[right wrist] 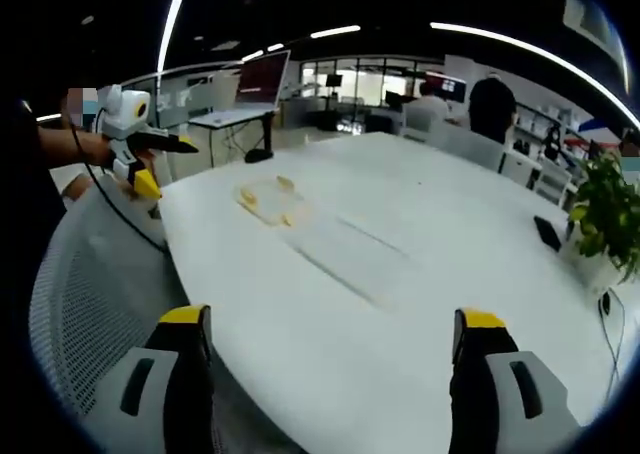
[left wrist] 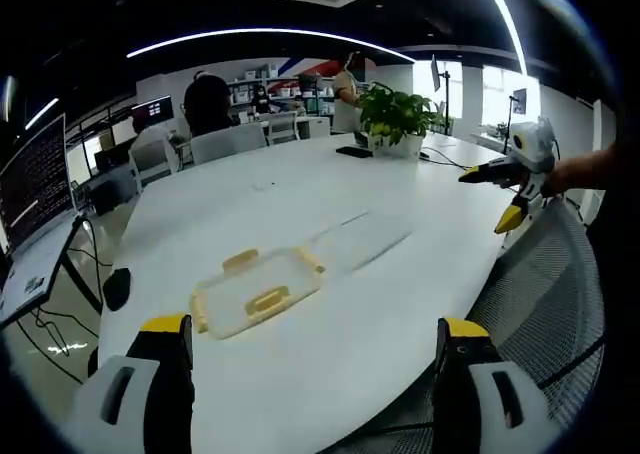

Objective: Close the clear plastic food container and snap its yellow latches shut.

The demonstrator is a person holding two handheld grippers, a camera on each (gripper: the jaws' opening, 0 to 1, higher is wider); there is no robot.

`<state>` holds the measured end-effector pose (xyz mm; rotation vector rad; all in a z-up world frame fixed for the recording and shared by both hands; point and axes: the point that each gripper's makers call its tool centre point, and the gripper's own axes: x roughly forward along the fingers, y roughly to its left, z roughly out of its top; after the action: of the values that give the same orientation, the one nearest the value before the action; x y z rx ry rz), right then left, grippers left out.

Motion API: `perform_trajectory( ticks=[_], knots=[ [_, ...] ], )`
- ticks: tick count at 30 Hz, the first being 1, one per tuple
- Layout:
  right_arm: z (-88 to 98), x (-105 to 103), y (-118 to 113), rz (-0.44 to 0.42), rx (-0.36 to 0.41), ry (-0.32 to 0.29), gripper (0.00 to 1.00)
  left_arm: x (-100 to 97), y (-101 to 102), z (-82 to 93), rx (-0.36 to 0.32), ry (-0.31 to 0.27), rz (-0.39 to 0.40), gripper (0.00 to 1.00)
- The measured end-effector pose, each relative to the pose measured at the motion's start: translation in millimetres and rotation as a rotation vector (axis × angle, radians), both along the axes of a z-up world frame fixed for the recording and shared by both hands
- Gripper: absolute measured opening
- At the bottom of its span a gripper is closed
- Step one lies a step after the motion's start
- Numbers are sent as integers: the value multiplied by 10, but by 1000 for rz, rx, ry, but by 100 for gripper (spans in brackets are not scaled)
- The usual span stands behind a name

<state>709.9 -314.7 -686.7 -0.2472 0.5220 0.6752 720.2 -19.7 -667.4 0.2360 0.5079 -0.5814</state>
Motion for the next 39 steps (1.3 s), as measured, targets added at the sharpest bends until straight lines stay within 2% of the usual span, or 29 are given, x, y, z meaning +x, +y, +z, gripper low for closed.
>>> perform_trajectory(
  ticks=[18, 39],
  knots=[
    [-30, -28, 0, 30, -30, 16, 94, -3, 27, -12, 3, 4, 5, 99],
    [-34, -39, 16, 49, -36, 26, 95, -10, 50, 4, -1, 3, -5, 99]
  ],
)
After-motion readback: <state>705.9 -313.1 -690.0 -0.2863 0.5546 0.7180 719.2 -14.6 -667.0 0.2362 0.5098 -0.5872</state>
